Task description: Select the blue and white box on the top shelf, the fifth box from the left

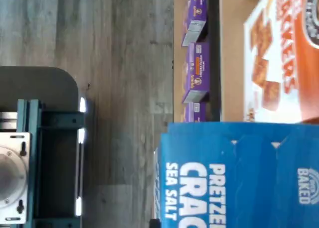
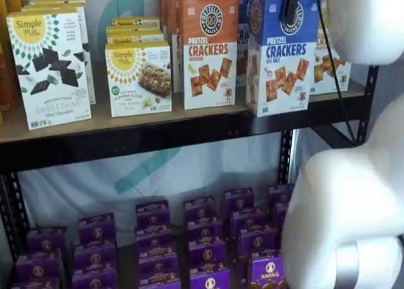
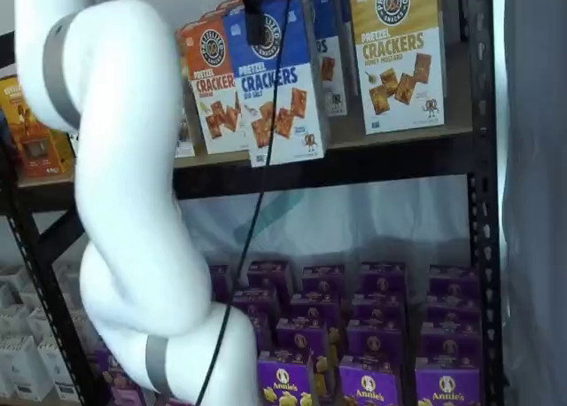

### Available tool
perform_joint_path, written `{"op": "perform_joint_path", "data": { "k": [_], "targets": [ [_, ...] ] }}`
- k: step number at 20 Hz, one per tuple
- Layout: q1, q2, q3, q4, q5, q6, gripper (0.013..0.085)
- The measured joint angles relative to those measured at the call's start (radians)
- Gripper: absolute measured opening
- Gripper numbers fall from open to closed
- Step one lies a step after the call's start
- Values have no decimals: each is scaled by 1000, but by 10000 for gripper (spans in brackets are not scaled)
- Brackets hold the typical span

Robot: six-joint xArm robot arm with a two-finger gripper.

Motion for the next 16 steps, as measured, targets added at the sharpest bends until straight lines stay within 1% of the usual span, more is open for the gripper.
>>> {"op": "perform_joint_path", "data": {
  "k": [3,10,12,16],
  "targets": [
    [2,-56,57,-4,1,0,610],
    [1,-169,195,-36,4,-17,610],
    [-6,-197,236,-34,-1,-24,610],
    [-26,-245,311,-15,-11,-40,610]
  ]
}}
